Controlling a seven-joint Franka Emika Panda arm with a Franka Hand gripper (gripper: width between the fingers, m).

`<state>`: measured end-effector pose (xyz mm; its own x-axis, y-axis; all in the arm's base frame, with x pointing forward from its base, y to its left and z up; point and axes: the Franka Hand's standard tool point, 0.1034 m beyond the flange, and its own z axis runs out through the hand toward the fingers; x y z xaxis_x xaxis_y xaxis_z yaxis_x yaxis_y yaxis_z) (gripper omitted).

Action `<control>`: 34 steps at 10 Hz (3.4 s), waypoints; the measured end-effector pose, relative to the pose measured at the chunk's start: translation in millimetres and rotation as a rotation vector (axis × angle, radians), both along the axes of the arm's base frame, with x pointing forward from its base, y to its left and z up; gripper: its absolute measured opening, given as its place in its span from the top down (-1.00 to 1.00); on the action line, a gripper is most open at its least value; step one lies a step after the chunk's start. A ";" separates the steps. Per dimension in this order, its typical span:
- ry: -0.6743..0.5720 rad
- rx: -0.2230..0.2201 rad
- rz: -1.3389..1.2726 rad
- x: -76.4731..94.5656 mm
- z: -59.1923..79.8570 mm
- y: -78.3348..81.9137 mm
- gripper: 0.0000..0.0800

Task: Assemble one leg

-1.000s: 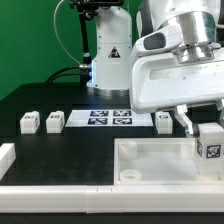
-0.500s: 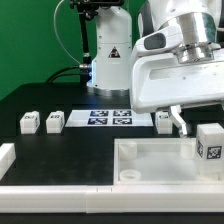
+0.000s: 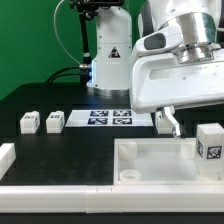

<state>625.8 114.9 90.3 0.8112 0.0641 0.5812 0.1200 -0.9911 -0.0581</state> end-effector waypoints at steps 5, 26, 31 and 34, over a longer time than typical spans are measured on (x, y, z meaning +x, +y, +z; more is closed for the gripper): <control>0.131 0.013 0.007 30.7 25.9 9.2 -0.62; 0.629 0.005 0.019 37.5 -2.4 2.5 -0.62; 0.638 0.029 -0.067 37.7 -2.7 0.8 0.26; 0.654 0.118 -0.382 39.4 -3.6 -7.7 0.26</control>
Offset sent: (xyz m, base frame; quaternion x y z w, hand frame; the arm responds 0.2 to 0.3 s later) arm 0.0391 -0.0040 0.0328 -0.0327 -0.1426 0.0034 0.9892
